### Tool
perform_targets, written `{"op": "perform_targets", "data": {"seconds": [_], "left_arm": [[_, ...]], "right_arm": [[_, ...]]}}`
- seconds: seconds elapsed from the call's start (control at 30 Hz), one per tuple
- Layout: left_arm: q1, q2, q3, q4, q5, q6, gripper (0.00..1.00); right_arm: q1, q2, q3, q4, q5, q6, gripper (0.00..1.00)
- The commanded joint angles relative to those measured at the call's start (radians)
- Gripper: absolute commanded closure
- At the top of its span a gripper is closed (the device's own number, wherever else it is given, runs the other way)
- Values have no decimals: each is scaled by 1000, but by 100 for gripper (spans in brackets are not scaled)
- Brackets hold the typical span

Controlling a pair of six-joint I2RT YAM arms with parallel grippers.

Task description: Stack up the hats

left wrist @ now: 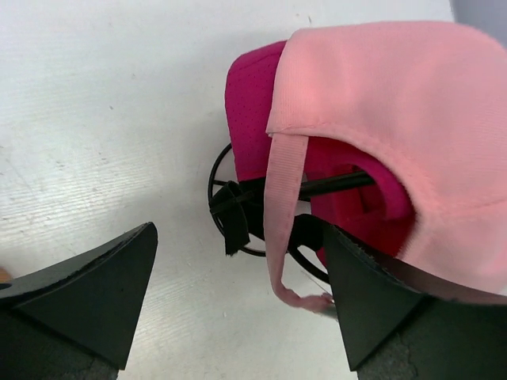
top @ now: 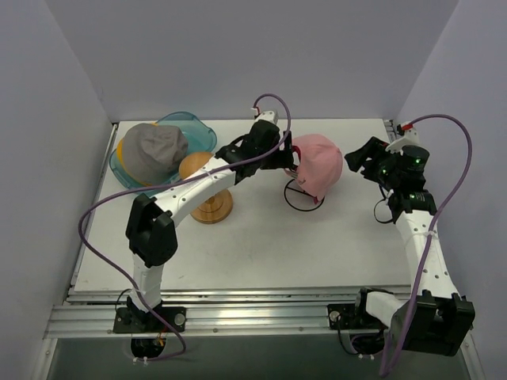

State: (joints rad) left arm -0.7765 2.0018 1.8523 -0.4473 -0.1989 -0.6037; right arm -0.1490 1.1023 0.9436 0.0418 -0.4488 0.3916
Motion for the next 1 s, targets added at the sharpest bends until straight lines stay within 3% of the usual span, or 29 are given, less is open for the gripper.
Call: {"op": "perform_targets", "data": {"seconds": [0.0,0.23,0.37,0.57,0.87,0.97], "left_arm": [[5,-101,19,-24,-51,28,6],[5,-219,-27,-50,-80,61,6],[-16,-342,-128,53,-7,157,6],[-90,-537,-152,-7,-92,286,6],[-176,-912,-602,127,-253,269,6],[-223,-1018,-738,182,-327,263,6]], "right_arm": [[17,-35,50,4,35,-10,38],[143,-41,98,-39,191,-25,38],[299,-54,98,-53,291,4,39],[612,-50,147,-92,567,-17,39],[952,-10,118,19,758,-65,39],[980,-5,93,36,783,-76,39]]}}
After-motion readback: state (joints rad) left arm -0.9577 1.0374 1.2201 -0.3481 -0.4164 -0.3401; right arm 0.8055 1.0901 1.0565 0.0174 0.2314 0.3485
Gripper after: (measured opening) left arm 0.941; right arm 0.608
